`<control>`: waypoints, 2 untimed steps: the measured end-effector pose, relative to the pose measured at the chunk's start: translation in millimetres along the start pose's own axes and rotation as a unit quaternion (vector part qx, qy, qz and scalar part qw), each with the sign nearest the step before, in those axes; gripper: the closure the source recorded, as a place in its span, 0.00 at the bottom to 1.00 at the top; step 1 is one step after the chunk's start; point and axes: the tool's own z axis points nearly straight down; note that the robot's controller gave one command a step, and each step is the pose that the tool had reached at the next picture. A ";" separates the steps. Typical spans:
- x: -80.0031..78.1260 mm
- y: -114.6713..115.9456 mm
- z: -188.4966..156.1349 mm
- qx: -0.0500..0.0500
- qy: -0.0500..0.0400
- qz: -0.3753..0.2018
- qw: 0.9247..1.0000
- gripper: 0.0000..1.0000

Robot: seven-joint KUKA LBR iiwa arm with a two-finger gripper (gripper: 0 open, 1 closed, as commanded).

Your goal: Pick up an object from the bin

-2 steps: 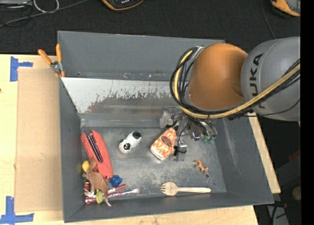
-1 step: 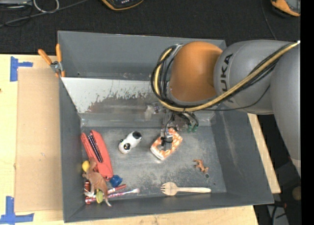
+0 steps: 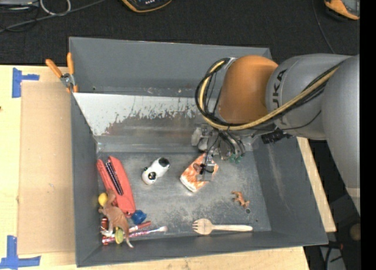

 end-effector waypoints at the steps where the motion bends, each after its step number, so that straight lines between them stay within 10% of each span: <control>1: -3.9 -11.1 31.3 -0.001 0.001 -0.052 0.999 0.00; 2: 1.3 -58.1 31.6 0.000 0.000 -0.270 0.963 1.00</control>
Offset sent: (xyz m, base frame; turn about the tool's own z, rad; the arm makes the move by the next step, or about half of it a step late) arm -0.0044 -0.0578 -0.0311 -0.5512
